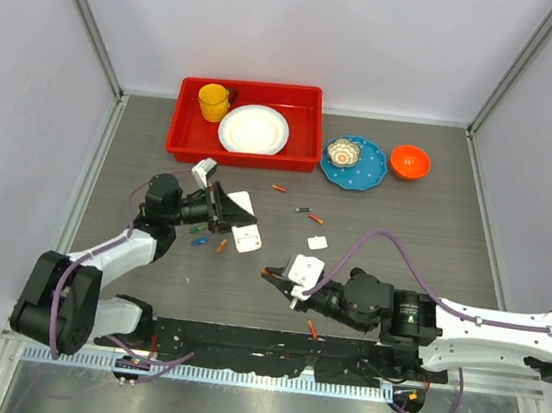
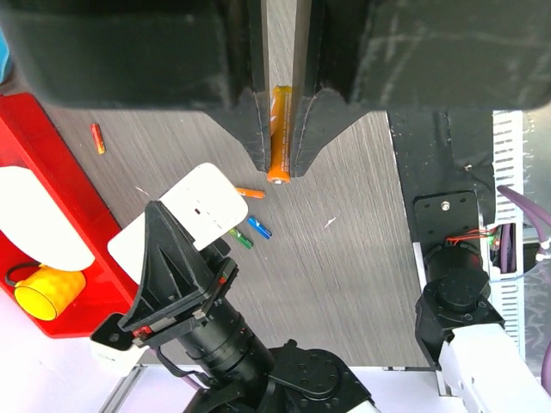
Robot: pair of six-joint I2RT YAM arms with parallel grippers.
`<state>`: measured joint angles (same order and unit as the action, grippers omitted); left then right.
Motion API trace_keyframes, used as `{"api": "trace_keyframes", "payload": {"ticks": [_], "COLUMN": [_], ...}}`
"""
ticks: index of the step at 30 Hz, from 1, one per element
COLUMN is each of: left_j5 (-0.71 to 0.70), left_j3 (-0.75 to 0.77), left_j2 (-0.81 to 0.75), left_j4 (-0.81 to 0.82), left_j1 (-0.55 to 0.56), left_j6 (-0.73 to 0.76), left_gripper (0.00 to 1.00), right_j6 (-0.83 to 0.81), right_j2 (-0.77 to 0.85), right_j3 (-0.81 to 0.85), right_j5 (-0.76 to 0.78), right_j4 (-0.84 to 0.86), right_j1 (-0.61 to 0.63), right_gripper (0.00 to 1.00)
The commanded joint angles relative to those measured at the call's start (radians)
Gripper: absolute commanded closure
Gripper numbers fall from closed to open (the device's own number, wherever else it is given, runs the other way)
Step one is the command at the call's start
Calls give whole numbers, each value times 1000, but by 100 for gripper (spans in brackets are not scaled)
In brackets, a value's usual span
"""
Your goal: Load the batteries into the remote control
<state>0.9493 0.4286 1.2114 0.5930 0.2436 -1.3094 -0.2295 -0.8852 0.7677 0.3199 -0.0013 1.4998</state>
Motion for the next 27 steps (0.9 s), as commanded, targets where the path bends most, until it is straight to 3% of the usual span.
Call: {"api": "trace_keyframes", "payload": {"ticks": [1,5,8,19,23,27], "left_j5": [104,121,115,137,155,172], "left_j3": [88,151,159,190,182,170], "left_j2": [55,132,178,175,142,97], "left_j4": [152,153,162,203,188,131], "left_j1": [77,206,229,287,295,298], "left_j6": [-19,18,22,24,44,103], "left_gripper": [100,100,100,100,100,100], "right_j6": [-56,-73,-88,-42,37,59], "right_j2": [52,89,109,-11,-63,-100], "right_j3": [-17,-71,-85,90,156,191], "right_j5": [-67,-154,-188,-252,-472,-559], "right_j4": [95,168,179,-66,-134,-167], "right_j1": [-21,-27,-33,-105,-217,-268], "right_gripper": [99,99,99,99,99,99]}}
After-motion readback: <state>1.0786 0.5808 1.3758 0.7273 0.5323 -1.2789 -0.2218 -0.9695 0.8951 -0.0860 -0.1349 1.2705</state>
